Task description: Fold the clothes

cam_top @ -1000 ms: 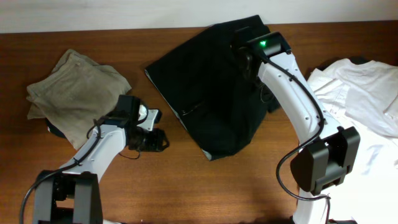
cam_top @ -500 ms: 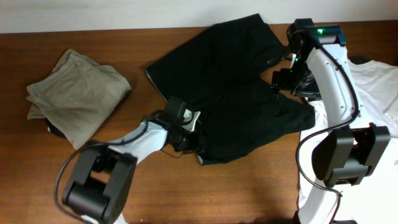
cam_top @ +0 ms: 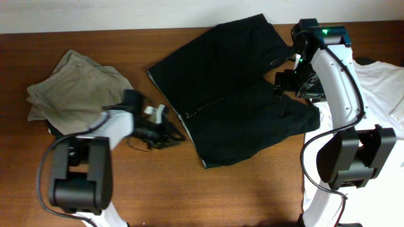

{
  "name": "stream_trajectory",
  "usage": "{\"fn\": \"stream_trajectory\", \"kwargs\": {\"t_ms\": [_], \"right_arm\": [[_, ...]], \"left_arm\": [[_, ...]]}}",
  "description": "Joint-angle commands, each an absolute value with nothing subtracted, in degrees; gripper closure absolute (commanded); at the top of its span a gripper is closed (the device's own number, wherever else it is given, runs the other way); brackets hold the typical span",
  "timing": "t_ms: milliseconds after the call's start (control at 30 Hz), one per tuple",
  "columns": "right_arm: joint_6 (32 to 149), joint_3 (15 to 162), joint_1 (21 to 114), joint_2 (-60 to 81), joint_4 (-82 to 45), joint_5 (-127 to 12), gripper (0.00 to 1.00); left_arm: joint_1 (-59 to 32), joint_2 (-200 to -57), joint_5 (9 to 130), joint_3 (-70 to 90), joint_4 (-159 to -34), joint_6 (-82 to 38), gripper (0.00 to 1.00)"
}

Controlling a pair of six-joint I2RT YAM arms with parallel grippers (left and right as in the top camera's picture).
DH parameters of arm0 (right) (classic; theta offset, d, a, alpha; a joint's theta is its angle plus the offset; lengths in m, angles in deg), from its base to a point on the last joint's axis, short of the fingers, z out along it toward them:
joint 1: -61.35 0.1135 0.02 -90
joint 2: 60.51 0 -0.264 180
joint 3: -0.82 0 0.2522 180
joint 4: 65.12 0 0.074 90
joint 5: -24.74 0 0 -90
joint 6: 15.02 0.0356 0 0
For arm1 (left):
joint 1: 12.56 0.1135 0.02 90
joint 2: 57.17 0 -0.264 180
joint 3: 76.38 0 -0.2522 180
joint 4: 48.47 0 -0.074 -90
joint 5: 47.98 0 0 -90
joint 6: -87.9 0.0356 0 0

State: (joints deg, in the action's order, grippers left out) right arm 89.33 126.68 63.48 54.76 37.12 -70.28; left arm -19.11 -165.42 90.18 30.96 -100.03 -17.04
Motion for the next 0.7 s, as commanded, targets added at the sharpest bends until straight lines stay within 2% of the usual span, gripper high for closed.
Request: {"fn": "stream_trajectory", "kwargs": {"t_ms": [0,67,200,233,267,333,367,600,667], "right_arm": [[88.87,126.48,63.46,54.28,37.17,-70.39,0.04],[88.87,126.48,63.46,54.28,37.15,-70.39,0.04],[88.87,126.48,63.46,54.28,37.15,-70.39,0.04],[88.89,126.48,63.46,54.28,37.15,-70.39,0.04],[88.87,126.48,63.46,54.28,37.15,-70.39,0.04],[88.87,126.48,63.46,54.28,37.21,-70.37,0.05],[88.87,126.48,63.46,54.28,37.5,-70.39,0.04],[88.71,126.48,63.46,54.28,38.26,-70.39,0.05],[88.71,126.5,63.46,54.28,38.48,-70.39,0.05]], "left_arm": [[-29.97,-164.91,87.82,30.35,-98.22,-24.99,0.6],[-33.4,-165.07,86.73,30.35,-96.56,-27.05,0.49],[-36.05,-165.7,85.46,30.52,-93.61,-29.93,0.49],[-36.81,-166.2,85.46,30.52,-93.22,-30.17,0.55],[-37.9,-167.17,85.44,30.52,-93.06,-30.39,0.67],[-38.71,-169.44,85.68,30.55,-93.17,-30.39,0.7],[-38.49,-170.62,85.68,30.55,-94.15,-30.37,1.0],[-26.38,-170.66,73.64,29.43,-101.65,-26.24,1.0],[-25.25,-170.66,62.14,25.72,-108.38,-22.19,1.0]]}}
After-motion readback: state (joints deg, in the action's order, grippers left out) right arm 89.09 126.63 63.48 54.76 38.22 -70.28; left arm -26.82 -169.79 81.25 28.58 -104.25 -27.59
